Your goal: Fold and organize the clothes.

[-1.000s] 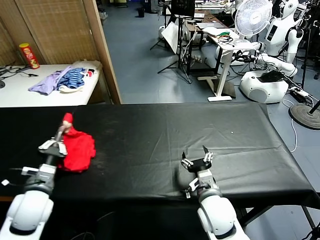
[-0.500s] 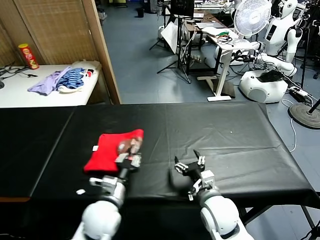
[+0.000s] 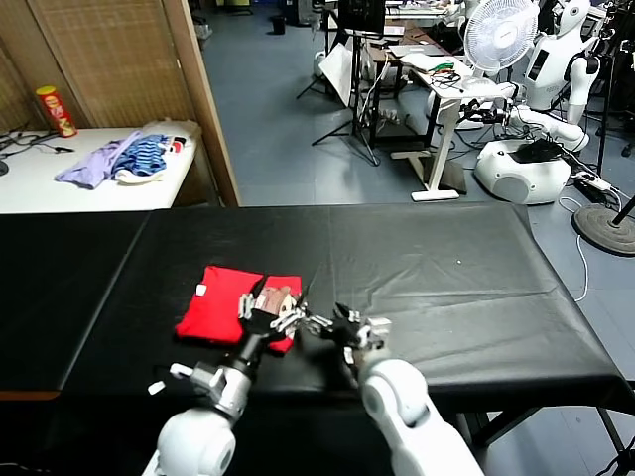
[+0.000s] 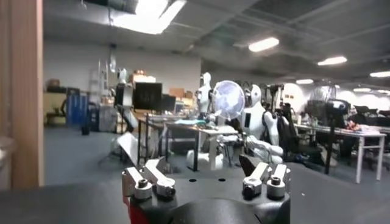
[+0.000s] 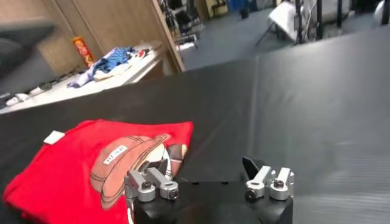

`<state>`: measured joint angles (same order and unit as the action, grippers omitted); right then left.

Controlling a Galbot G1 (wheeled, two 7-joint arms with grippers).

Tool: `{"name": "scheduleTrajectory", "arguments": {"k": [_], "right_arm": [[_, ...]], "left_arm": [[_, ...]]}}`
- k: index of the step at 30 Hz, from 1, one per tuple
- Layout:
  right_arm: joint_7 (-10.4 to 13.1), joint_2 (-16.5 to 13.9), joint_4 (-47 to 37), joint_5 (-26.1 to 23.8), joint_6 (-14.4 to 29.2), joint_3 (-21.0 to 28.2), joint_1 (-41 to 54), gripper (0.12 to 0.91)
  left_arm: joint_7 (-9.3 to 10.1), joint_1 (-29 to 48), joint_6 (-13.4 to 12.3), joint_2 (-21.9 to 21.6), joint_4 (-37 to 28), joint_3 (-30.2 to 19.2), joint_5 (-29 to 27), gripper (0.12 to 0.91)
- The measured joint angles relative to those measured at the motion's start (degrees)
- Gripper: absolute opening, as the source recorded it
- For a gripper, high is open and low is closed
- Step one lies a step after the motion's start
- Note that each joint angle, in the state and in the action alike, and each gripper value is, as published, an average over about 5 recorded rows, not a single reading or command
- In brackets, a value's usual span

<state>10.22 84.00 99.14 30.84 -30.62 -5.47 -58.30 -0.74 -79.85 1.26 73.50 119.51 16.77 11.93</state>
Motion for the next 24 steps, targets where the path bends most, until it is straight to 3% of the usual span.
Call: {"name": "scheduleTrajectory", "arguments": {"k": [3,9,13,16,20,24], "right_arm": [[-0.3,2.0,-4.0,0.7,0.0,1.2,2.9,0.732],[-1.5,3.5,-8.5,-0.3,0.4,2.6,5.9,0.435],[-4.4,3.0,-10.1,-5.7,3.2,3.0,6.7,0.238],[-7.0,1.9,-11.2,-12.7,6.5,2.9,7.5,0.142],[-10.8,-0.6,-12.7,-23.2,11.9,2.7,8.9,0.158],[-14.8,-4.3,-12.3,-31.0,17.7,2.6,9.0,0.346]], "left_arm": [[0.93,-1.5,-0.9,-0.1,0.5,1.3,-0.2,0.798],[3.04,-3.5,-1.9,-0.1,0.6,3.2,0.3,0.798],[3.73,-3.9,-2.0,-0.1,0.5,3.6,0.3,0.798],[4.0,-4.0,-2.1,-0.1,0.2,3.7,0.2,0.798],[4.46,-4.1,-2.1,-0.3,-0.4,3.7,0.4,0.798],[5.62,-4.2,-1.8,-0.9,-0.7,4.0,1.4,0.798]]}}
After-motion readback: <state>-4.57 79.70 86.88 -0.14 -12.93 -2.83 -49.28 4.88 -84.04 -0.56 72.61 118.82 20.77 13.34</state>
